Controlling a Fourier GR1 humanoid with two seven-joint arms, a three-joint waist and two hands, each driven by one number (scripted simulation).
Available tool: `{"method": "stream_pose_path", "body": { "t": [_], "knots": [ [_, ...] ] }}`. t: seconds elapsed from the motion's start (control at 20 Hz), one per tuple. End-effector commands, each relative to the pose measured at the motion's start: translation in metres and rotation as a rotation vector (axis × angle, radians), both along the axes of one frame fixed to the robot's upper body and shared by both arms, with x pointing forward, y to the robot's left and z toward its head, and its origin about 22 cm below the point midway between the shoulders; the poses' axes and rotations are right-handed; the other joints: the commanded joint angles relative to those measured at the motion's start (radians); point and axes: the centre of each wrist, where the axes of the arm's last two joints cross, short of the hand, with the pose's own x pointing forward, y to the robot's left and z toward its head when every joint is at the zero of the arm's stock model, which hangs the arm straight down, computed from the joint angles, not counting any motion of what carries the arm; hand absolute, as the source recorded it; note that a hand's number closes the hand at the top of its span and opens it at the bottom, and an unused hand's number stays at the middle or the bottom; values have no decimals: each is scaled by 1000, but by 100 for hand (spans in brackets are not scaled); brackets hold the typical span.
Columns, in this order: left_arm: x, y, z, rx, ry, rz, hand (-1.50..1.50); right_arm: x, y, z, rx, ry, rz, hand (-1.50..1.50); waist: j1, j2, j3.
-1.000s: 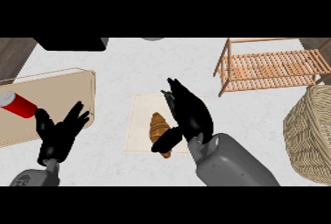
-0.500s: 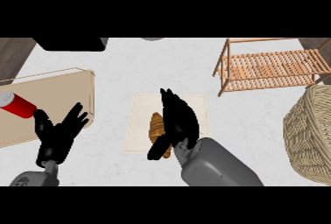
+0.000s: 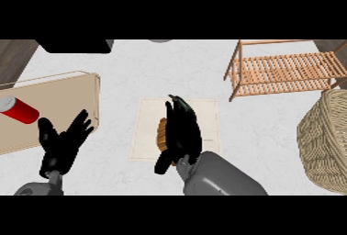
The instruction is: Pick the croissant from the placemat and place it in the tiered shelf
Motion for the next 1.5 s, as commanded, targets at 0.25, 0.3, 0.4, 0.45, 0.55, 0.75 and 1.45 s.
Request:
{"method": "stream_pose_path", "body": {
  "t": [0.25,0.3,0.4,0.45,0.55,0.75,1.45],
  "knots": [
    [-1,10,-3,-4,22,2,0,5,10,-21,-51,47,-125,-150,6,3,-2],
    [4,-14,-6,-5,23,3,0,18,2,-28,-79,38,-141,-150,4,4,-2],
    [0,-16,4,-2,24,4,0,4,-1,-34,-86,46,-135,-150,-3,1,-2],
    [5,19,8,4,6,10,0,12,-16,-52,-94,19,-146,-150,-7,2,-2],
    [2,7,9,-17,18,13,0,3,-4,-53,-106,22,-149,-150,0,2,-2],
    [2,1,2,-1,3,-10,0,35,-3,-45,-106,-5,-158,-150,7,3,-2],
    [13,-10,7,-6,1,-30,0,25,-9,-87,-145,126,68,150,30,11,-2]
  ]
}}
